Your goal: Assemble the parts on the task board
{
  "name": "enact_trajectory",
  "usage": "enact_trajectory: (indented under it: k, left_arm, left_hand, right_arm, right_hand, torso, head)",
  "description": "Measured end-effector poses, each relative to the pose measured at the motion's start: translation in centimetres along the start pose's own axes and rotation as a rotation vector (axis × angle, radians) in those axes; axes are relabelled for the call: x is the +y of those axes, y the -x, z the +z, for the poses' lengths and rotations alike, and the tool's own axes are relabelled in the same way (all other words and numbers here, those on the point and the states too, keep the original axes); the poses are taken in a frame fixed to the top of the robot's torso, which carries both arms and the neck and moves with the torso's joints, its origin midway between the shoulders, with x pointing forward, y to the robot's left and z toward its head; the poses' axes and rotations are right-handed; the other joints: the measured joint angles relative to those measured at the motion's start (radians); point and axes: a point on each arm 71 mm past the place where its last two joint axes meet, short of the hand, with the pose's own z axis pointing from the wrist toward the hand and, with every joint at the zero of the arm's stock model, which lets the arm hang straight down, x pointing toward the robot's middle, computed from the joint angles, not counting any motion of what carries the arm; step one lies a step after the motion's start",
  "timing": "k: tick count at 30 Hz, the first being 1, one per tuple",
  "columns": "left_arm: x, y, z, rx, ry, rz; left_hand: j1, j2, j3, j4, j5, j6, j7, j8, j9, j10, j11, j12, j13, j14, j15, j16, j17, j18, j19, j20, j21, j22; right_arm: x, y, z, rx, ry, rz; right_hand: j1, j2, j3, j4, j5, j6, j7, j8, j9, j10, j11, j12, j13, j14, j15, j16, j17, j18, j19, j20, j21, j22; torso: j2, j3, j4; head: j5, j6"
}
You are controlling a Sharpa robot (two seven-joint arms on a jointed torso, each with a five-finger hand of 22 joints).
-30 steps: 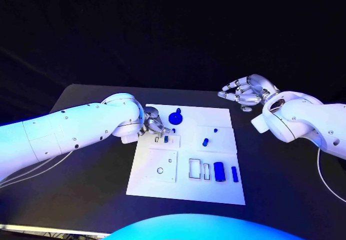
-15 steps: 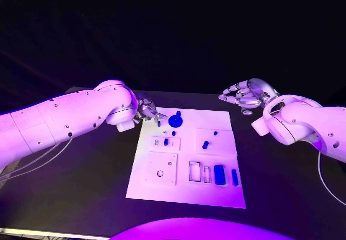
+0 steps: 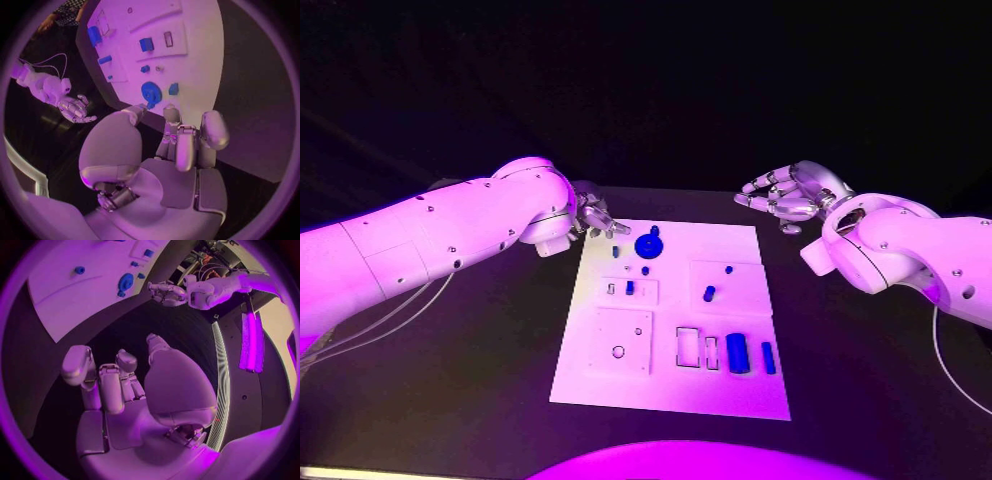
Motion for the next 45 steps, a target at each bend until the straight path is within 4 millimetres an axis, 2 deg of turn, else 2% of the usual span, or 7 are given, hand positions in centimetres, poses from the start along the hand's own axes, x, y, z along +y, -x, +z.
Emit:
enact_trajectory:
  k: [6, 12, 20, 22, 23, 27, 45]
  left_arm:
    - [0.2, 0.1, 0.8, 0.002, 0.022, 0.023]
    - [0.0, -0.2, 1.6, 0.017, 0.032, 0.044]
    - [0.3, -0.4, 2.3, 0.039, 0.047, 0.059]
    - [0.3, -0.5, 2.4, 0.044, 0.049, 0.059]
    - [0.3, -0.5, 2.5, 0.047, 0.050, 0.059]
    - [0.2, -0.7, 2.6, 0.058, 0.047, 0.058]
    - [0.3, -1.0, 3.0, 0.105, 0.046, 0.048]
  left_hand:
    - [0.000, 0.000, 0.000, 0.000, 0.000, 0.000, 0.000, 0.000, 0.000, -0.007, 0.000, -0.004, -0.003, 0.000, 0.000, 0.000, 0.000, 0.000, 0.000, 0.000, -0.006, -0.006]
    - [0.006, 0.006, -0.002, -0.002, 0.000, 0.000, 0.000, 0.000, 0.000, -0.020, -0.002, -0.010, -0.013, 0.000, 0.000, -0.004, 0.000, 0.000, -0.006, 0.006, -0.010, -0.015]
    - [0.006, 0.006, -0.006, 0.000, 0.000, 0.000, 0.000, 0.000, 0.000, -0.025, 0.004, -0.010, -0.015, 0.000, 0.000, -0.008, 0.000, 0.000, -0.009, 0.009, -0.014, -0.021]
    - [0.017, 0.017, -0.006, 0.000, 0.000, 0.000, 0.000, 0.000, 0.000, -0.028, 0.000, -0.010, -0.015, 0.000, 0.000, -0.008, 0.000, 0.000, -0.009, 0.009, -0.014, -0.021]
    - [0.023, 0.023, -0.006, 0.000, 0.000, 0.000, 0.000, 0.000, 0.000, -0.028, 0.000, -0.010, -0.015, 0.000, 0.000, -0.008, 0.000, 0.000, -0.009, 0.009, -0.014, -0.021]
    - [0.027, 0.027, -0.006, 0.000, 0.000, 0.000, 0.000, 0.000, 0.000, -0.028, 0.000, -0.010, -0.014, 0.000, 0.000, -0.008, 0.000, 0.000, -0.009, 0.009, -0.014, -0.021]
    - [0.050, 0.037, -0.005, 0.000, 0.000, 0.029, -0.010, 0.014, 0.005, -0.023, -0.005, 0.025, 0.016, 0.000, 0.000, -0.008, 0.000, 0.000, -0.009, 0.009, -0.014, -0.020]
  right_arm:
    - [0.0, 0.0, -0.1, 0.002, 0.002, 0.002]
    - [-0.1, 0.2, -0.2, -0.002, 0.001, 0.002]
    - [-0.2, 0.4, -0.3, -0.005, 0.000, 0.002]
    - [-0.3, 0.4, -0.4, -0.006, -0.001, 0.002]
    - [-0.3, 0.5, -0.4, -0.007, -0.001, 0.002]
    - [-0.3, 0.5, -0.4, -0.008, 0.000, 0.002]
    - [-0.3, 0.5, -0.4, -0.021, 0.000, 0.000]
  right_hand:
    - [0.000, 0.000, 0.000, 0.000, 0.004, 0.000, 0.000, 0.000, 0.000, 0.000, 0.000, 0.000, 0.000, 0.000, 0.000, 0.000, 0.000, 0.000, 0.000, 0.000, 0.000, 0.000]
    - [0.000, 0.000, 0.000, 0.000, 0.004, 0.000, 0.000, 0.000, 0.000, 0.000, 0.000, 0.000, 0.000, 0.000, 0.000, 0.000, -0.001, 0.000, 0.000, 0.000, 0.000, 0.000]
    - [0.004, 0.004, 0.000, 0.000, 0.004, 0.000, 0.000, 0.004, 0.000, 0.000, 0.000, 0.000, 0.000, 0.000, 0.000, 0.000, -0.001, 0.000, 0.000, 0.000, 0.000, 0.000]
    - [0.004, 0.004, 0.000, 0.000, 0.010, 0.000, 0.000, 0.004, 0.000, 0.000, 0.000, 0.002, 0.000, 0.000, 0.000, 0.000, -0.001, 0.000, 0.000, 0.000, 0.000, 0.000]
    - [0.011, 0.010, 0.000, 0.000, 0.016, 0.000, 0.000, 0.004, 0.000, 0.000, 0.000, 0.004, 0.000, 0.000, 0.000, 0.000, -0.001, 0.000, 0.001, -0.001, 0.000, 0.000]
    - [0.017, 0.004, 0.000, 0.000, 0.044, 0.000, 0.000, 0.008, -0.001, 0.000, 0.000, 0.004, 0.000, 0.000, 0.000, 0.000, -0.001, 0.000, 0.004, -0.004, 0.000, 0.002]
    - [0.036, 0.014, 0.000, 0.000, 0.077, 0.000, 0.000, 0.008, -0.002, 0.000, 0.000, 0.004, -0.004, 0.000, 0.000, 0.000, -0.001, 0.000, 0.004, -0.004, -0.006, 0.003]
  torso:
    - [0.000, -0.0006, 0.0000]
    - [0.000, -0.0030, -0.0001]
    - [0.000, -0.0041, -0.0003]
    - [0.000, -0.0048, -0.0003]
    - [0.000, -0.0048, -0.0001]
    - [-0.001, -0.0043, 0.0008]
    - [-0.002, -0.0035, 0.0013]
  head:
    - [-0.001, -0.004]
    - [-0.001, -0.009]
    - [0.000, -0.009]
    - [0.000, -0.009]
    - [0.000, -0.009]
    - [-0.003, -0.010]
    - [-0.005, -0.010]
